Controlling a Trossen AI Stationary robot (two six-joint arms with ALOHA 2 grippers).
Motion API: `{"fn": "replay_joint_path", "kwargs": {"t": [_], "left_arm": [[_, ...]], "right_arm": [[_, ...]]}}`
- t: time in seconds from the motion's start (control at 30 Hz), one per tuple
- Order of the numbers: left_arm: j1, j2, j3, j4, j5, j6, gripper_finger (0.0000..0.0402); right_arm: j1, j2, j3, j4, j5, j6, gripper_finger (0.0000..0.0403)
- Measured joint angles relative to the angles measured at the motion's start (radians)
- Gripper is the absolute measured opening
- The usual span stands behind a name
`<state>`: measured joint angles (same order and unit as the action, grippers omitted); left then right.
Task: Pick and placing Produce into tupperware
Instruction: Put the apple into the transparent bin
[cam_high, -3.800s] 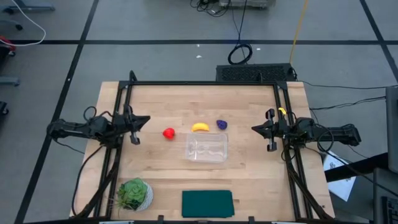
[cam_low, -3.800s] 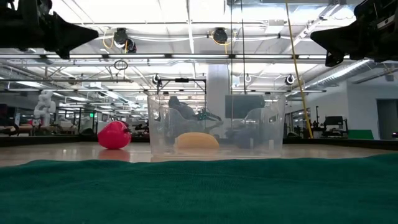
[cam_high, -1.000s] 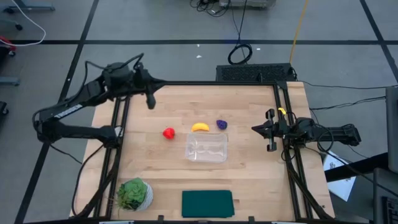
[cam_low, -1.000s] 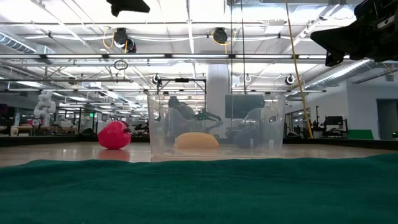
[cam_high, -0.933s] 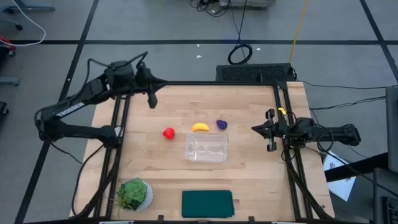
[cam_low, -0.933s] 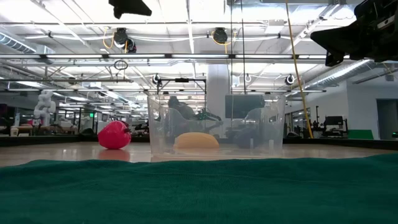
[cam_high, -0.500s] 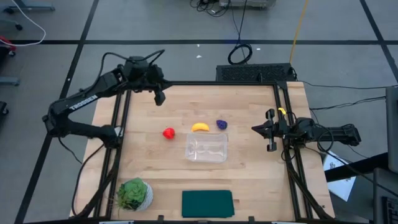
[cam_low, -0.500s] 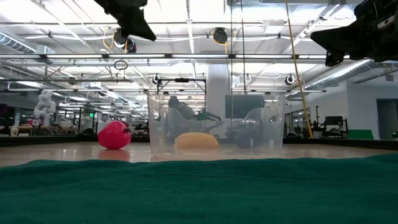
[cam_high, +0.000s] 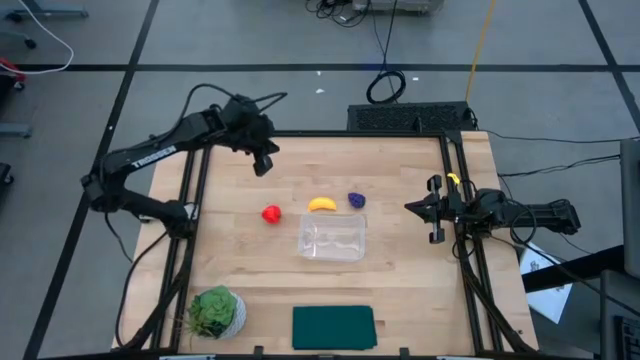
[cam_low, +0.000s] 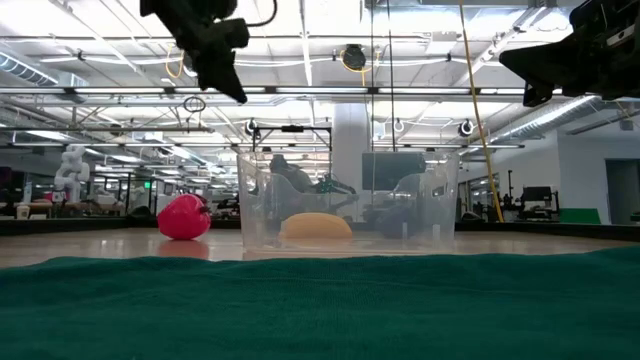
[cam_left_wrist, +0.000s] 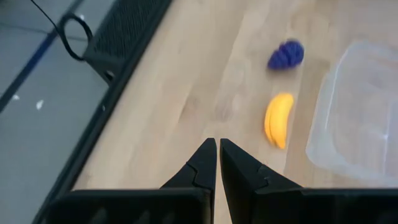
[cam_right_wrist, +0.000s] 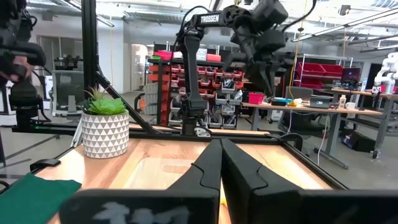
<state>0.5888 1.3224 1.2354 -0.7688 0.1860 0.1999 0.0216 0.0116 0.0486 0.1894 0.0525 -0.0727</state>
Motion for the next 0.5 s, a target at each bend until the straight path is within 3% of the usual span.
{"fn": "replay_joint_path", "kwargs": {"t": [0.33,0.5], "left_arm": [[-0.018,0.076,0.0,-0.127,-0.001,0.139,0.0025],[-0.044,0.1,0.0,-0.184,-0.003,0.182,0.0004]], "right_arm": [[0.0,0.0,0.0,0.0,0.0,0.0,0.0],[0.0,0.0,0.0,0.0,0.0,0.0,0.0]]}}
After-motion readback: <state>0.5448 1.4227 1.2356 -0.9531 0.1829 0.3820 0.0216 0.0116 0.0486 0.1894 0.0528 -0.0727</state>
